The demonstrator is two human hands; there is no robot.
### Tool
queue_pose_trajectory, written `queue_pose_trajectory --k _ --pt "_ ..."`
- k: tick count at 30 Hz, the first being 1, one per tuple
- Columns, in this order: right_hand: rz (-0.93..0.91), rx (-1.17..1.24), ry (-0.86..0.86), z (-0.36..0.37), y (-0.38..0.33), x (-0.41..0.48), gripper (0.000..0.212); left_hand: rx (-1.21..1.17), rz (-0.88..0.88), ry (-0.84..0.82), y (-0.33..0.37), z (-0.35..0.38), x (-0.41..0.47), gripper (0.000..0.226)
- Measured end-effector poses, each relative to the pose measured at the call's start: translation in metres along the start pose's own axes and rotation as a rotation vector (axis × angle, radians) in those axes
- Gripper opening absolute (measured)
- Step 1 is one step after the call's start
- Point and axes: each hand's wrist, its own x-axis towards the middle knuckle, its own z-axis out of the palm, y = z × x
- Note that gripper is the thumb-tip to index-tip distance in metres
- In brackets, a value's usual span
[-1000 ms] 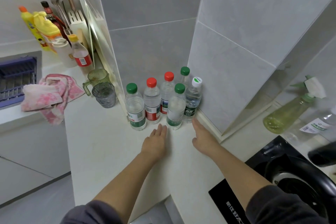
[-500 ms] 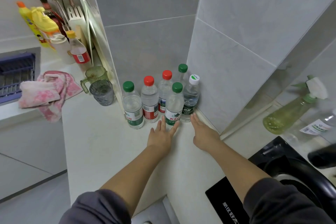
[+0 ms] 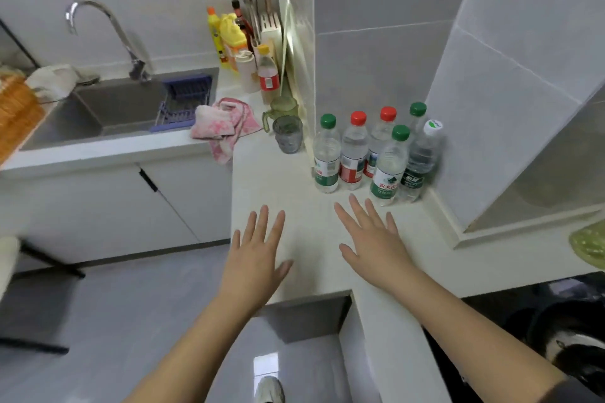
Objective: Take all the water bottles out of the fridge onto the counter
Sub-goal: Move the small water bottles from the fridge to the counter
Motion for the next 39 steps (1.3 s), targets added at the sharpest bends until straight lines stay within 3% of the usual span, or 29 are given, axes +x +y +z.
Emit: queue_pose_trajectory --k 8,16,32,39 --pt "-0.425 -0.033 0.062 -0.002 -0.148 -0.024 0.072 -0.182 -0.410 0.245 -0.080 -0.027 -0.150 0.085" --pt "-0.734 -0.030 0.099 0.009 -0.279 -0.061 0.073 -0.175 -0.682 0.361 -0.139 -0.037 -0.279 0.084" --pt "-1.237 -0.067 0.095 0.095 -0.583 -0.309 0.073 -0.017 -1.069 0.477 -0.216 -0.050 -0.677 0.083" --pt "-1.459 -0.094 -0.001 0.130 -0.677 -0.387 0.071 0.114 -1.282 0.456 -0.232 -0.037 -0.794 0.083"
